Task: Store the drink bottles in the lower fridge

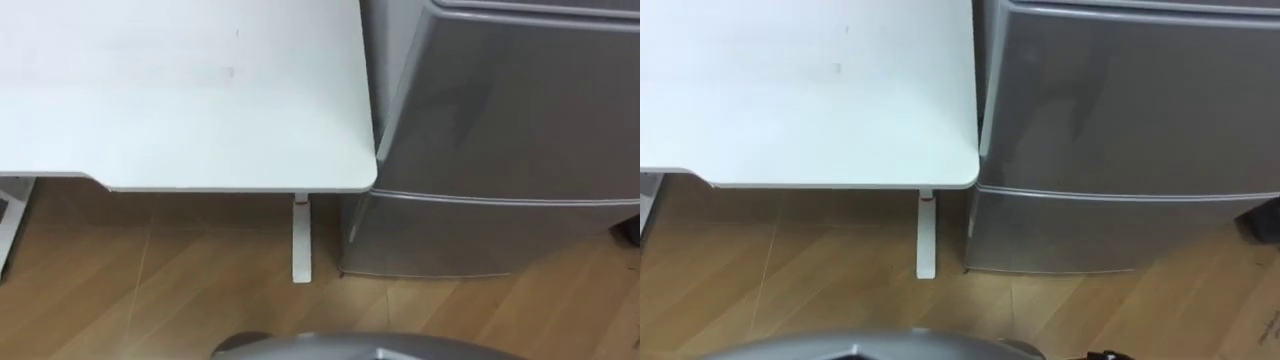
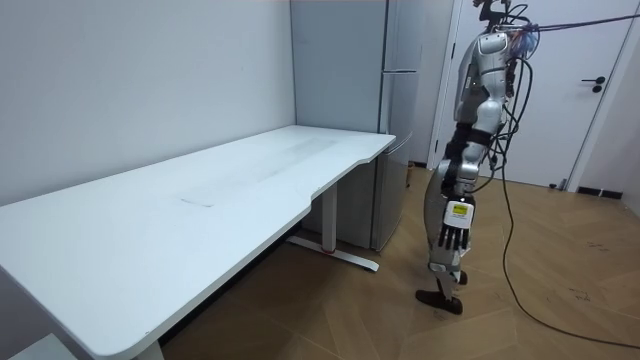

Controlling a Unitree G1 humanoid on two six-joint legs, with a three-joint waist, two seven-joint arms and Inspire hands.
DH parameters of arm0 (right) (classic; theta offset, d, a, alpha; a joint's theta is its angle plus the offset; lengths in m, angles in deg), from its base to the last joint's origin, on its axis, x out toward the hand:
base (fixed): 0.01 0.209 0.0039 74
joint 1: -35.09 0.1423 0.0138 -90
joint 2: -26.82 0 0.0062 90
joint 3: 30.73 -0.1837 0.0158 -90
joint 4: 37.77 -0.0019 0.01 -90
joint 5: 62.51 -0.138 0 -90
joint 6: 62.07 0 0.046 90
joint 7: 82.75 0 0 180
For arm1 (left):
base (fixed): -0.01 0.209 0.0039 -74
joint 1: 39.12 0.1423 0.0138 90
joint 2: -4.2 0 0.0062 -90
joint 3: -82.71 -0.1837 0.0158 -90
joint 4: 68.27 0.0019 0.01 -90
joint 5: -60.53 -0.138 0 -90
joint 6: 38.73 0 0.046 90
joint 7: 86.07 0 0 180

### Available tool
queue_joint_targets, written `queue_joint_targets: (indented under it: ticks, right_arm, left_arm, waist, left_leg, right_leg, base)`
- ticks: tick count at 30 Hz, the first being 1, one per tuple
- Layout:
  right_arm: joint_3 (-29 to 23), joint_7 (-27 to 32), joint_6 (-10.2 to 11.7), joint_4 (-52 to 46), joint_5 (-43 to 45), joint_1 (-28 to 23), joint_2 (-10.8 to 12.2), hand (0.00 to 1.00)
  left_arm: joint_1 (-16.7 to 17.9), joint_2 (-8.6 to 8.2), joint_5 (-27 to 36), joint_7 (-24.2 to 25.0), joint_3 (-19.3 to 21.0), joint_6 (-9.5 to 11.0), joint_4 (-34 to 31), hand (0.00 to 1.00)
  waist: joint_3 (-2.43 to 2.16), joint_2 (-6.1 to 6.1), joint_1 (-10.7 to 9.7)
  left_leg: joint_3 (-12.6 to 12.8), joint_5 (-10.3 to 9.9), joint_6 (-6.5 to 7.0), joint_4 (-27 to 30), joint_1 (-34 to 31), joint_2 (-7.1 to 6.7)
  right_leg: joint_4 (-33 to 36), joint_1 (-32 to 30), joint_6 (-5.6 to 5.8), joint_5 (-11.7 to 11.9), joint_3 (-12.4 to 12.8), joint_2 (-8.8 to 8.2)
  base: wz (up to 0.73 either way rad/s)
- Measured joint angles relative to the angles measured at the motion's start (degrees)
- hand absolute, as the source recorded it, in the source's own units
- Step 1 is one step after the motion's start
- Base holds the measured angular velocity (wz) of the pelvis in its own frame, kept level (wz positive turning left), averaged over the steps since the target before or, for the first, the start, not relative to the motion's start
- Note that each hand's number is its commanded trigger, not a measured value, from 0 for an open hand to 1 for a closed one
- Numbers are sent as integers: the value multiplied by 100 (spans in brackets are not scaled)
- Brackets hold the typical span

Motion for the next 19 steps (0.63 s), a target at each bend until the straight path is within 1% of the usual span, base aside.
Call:
queue_joint_targets:
  ticks: [1,2,6,8,11,15,17,19]
  right_arm:
    - [7,54,-19,13,113,9,58,0]
    - [35,80,-38,16,170,7,92,0]
    - [46,205,-57,130,373,-42,164,0]
    - [44,283,-177,150,400,-132,216,0]
    - [43,336,-266,152,498,-237,285,0]
    - [36,337,-313,153,529,-291,290,0]
    - [36,341,-373,151,534,-294,290,0]
    - [40,345,-418,152,546,-286,291,0]
  left_arm:
    - [1,-21,-3,-8,0,-12,6,0]
    - [1,-29,-5,-28,0,-22,7,0]
    - [3,-68,-1,-117,0,-67,13,0]
    - [-20,-94,-1,-145,-3,-74,11,0]
    - [-33,-133,6,-155,-4,-74,14,0]
    - [-70,-161,5,-154,-3,-70,11,0]
    - [-75,-182,5,-155,-4,-70,11,0]
    - [-74,-193,7,-173,-17,-70,10,0]
  waist:
    - [0,-19,7]
    - [-6,-35,7]
    - [-17,-57,-6]
    - [-18,-53,-13]
    - [-15,-39,-21]
    - [-16,-21,-32]
    - [-18,-7,-50]
    - [-20,-2,-50]
  left_leg:
    - [-26,0,0,-5,-3,-5]
    - [-49,1,-2,-5,-13,-8]
    - [-131,4,-8,-6,-17,-32]
    - [-175,3,-8,-12,-7,-53]
    - [-177,1,-8,-28,35,-59]
    - [-177,1,-8,-33,50,-67]
    - [-175,1,-8,-38,57,-70]
    - [-175,1,-7,-44,65,-73]
  right_leg:
    - [-2,8,-9,-15,88,17]
    - [-2,21,-17,-26,104,24]
    - [7,53,-23,-72,91,18]
    - [8,60,-18,-100,107,9]
    - [10,88,-14,-118,121,3]
    - [11,99,-10,-126,128,-3]
    - [10,97,-9,-130,137,-3]
    - [10,97,-9,-137,206,1]
  base:
    - [12]
    - [12]
    - [14]
    - [14]
    - [1]
    - [0]
    - [0]
    - [0]
